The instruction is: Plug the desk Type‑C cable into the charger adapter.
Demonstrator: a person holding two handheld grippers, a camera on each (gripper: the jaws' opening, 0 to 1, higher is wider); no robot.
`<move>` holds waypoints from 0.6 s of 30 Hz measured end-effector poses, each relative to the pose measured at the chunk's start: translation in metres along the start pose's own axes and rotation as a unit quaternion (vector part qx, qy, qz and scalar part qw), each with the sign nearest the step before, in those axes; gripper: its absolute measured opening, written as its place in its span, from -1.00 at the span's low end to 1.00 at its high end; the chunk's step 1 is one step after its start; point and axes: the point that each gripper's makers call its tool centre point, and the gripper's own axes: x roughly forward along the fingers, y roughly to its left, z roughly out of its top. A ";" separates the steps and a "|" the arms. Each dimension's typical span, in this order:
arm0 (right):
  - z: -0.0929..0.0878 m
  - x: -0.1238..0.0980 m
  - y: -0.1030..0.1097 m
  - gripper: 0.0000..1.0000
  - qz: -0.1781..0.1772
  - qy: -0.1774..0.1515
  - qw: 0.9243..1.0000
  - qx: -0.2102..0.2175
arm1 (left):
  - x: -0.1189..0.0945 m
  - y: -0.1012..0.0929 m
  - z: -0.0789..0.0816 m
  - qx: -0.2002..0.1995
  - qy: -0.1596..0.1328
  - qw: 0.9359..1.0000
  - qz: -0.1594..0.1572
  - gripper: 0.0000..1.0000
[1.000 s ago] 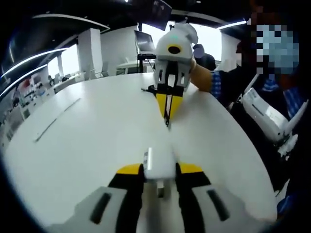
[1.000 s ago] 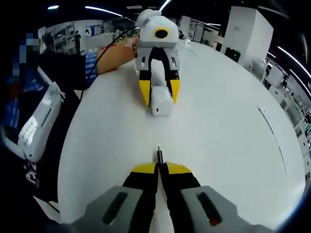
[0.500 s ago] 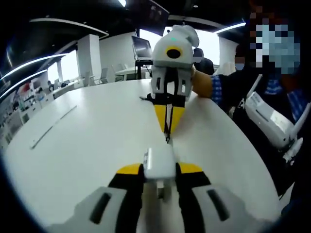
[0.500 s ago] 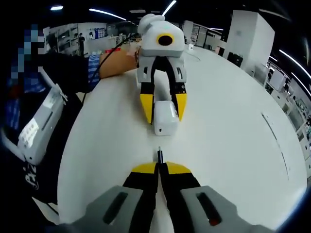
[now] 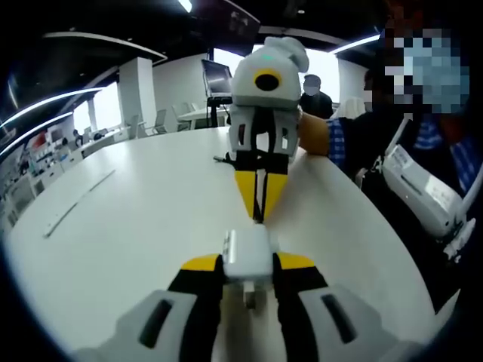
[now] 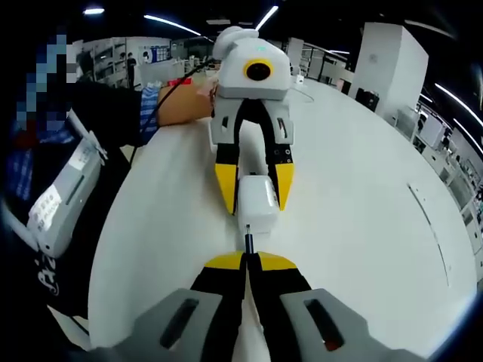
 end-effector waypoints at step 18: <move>-0.001 -0.001 -0.001 -0.93 0.002 -0.001 1.000 -0.007 | 0.002 0.001 0.003 0.000 -0.001 1.000 0.002 -0.48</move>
